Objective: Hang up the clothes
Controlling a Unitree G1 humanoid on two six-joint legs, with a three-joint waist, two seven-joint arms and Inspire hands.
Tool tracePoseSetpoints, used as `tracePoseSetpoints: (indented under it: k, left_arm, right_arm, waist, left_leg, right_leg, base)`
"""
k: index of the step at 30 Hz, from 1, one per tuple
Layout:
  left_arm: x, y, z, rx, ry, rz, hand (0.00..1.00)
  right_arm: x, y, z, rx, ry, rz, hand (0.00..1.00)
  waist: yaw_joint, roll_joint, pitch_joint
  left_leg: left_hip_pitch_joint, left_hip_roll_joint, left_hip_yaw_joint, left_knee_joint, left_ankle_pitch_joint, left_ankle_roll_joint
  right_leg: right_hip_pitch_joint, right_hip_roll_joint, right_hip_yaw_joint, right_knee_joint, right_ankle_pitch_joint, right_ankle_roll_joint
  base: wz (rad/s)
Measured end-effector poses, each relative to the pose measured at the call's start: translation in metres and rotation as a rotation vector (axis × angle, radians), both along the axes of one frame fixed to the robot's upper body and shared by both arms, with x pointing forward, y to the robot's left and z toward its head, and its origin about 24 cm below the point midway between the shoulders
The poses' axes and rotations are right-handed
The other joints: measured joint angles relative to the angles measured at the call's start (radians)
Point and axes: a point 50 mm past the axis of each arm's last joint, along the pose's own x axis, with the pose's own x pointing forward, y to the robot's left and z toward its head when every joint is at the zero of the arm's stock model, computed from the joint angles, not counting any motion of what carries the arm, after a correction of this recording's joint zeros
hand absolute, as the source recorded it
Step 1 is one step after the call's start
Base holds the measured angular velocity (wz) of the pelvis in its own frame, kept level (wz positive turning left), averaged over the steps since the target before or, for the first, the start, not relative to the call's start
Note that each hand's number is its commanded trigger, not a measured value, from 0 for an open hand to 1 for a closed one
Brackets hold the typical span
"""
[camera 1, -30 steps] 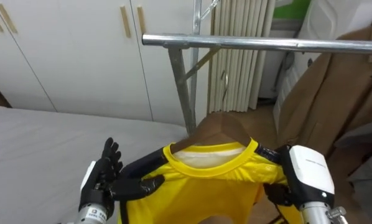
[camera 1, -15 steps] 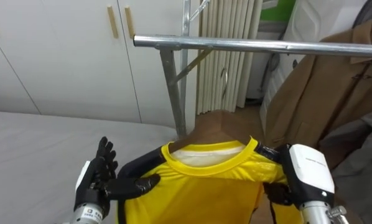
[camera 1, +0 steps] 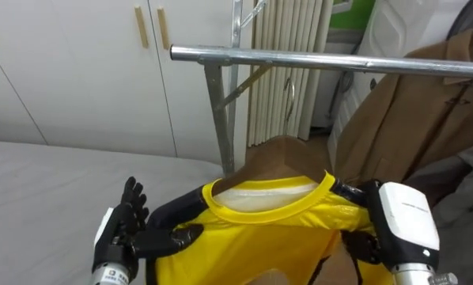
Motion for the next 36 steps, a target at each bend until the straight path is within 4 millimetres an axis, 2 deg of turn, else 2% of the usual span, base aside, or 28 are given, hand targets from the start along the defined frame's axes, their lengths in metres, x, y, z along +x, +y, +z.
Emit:
tracePoseSetpoints:
  k: [10, 21, 31, 36]
  left_arm:
    - [-0.027, 0.010, -0.029, 0.016, 0.117, 0.040, 0.00]
    - [-0.026, 0.016, -0.025, 0.022, 0.069, 0.071, 0.00]
    - [-0.038, 0.012, -0.045, -0.008, 0.141, 0.088, 0.00]
    - [-0.046, 0.013, -0.056, -0.014, 0.195, 0.080, 0.00]
  right_arm:
    - [0.002, -0.004, 0.018, -0.053, -0.081, 0.031, 1.00]
    - [0.001, -0.005, 0.025, -0.074, -0.175, 0.055, 1.00]
    - [0.001, -0.016, 0.035, -0.112, -0.246, 0.037, 1.00]
    - [0.001, -0.015, 0.041, -0.103, -0.292, 0.034, 1.00]
  waist:
    - [0.003, -0.002, -0.0005]
    - [0.000, -0.003, -0.0016]
    - [0.000, 0.000, -0.0028]
    - [0.002, 0.001, -0.0037]
  left_leg:
    - [0.013, 0.001, 0.002, -0.001, 0.000, -0.001]
    - [0.023, 0.002, 0.014, -0.008, 0.001, -0.003]
    - [0.034, 0.002, 0.026, -0.026, 0.003, -0.007]
    - [0.034, 0.004, 0.025, -0.033, 0.004, -0.008]
  right_leg:
    - [0.013, 0.002, 0.002, -0.001, 0.001, -0.001]
    - [0.019, 0.007, 0.015, 0.000, 0.001, -0.001]
    - [0.017, 0.012, 0.020, -0.001, 0.002, -0.002]
    - [0.019, 0.013, 0.014, -0.001, 0.003, -0.003]
  base:
    - [0.00]
    - [-0.02]
    - [-0.02]
    - [0.00]
